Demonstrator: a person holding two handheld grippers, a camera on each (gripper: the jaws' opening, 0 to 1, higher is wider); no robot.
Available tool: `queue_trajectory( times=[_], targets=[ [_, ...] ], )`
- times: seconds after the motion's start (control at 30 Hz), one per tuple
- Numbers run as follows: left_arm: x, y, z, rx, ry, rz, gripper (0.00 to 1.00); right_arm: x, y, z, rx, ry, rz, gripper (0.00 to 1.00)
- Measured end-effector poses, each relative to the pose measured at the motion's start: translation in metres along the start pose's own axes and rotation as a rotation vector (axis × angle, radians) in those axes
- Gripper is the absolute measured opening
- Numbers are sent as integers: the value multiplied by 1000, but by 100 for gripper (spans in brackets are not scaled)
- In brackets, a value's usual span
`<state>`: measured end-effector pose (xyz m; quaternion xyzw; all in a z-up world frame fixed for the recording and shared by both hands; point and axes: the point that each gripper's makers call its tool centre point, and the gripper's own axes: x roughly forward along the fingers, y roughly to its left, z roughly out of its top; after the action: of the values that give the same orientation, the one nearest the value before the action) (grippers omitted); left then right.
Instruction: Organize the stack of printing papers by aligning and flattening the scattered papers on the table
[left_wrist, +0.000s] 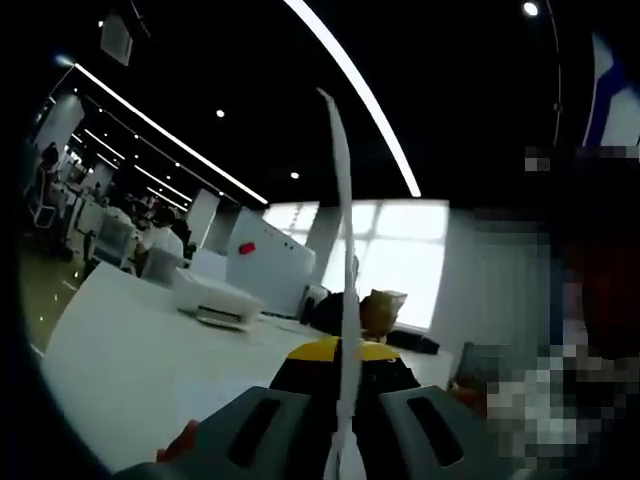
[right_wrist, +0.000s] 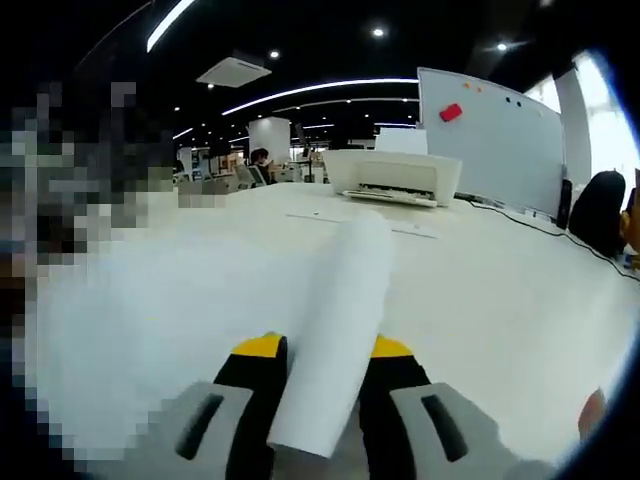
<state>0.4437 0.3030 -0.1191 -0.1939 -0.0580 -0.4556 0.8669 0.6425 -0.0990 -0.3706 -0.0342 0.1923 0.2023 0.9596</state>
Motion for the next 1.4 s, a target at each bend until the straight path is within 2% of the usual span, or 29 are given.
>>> queue_trajectory(
  times=[0.07,0.17,0.23,0.3,0.37,0.43,0.57,0.67,0.73,0.77,0.87,1.03,1.1,1.23,1.4],
  targets=[
    [0,0,0,-4,1,0,6,-1,5,0,-1,1,19,12],
    [3,1,-2,-6,7,2,6,-2,9,5,-18,-7,22,2],
    [5,0,-5,-7,14,3,6,-6,10,7,-24,-11,22,1],
    [6,-1,-8,-7,20,3,6,-9,15,17,-20,-47,41,0],
    [6,-1,-8,-8,21,4,6,-14,22,32,-53,-104,77,0],
    [5,0,-7,-9,23,6,6,-23,24,43,-64,-113,85,0],
    [6,0,-8,-6,34,17,6,-48,44,76,-67,-133,212,0],
    [7,-1,-8,-8,34,20,6,-66,47,101,-62,-137,226,0],
    [8,0,-8,-10,33,23,6,-83,56,125,-78,-164,260,0],
    [8,1,-8,-10,32,23,6,-85,58,128,-85,-172,267,0],
    [10,3,-12,-18,35,29,6,-111,76,160,-128,-217,319,0],
    [12,8,-13,-29,36,44,6,-145,107,194,-234,-272,389,0],
    [13,9,-13,-31,36,48,6,-160,125,203,-282,-283,440,0],
    [14,13,-13,-32,38,54,6,-189,160,214,-310,-270,538,0],
    [14,21,-12,-52,35,66,6,-225,204,224,-321,-291,698,0]
  ],
)
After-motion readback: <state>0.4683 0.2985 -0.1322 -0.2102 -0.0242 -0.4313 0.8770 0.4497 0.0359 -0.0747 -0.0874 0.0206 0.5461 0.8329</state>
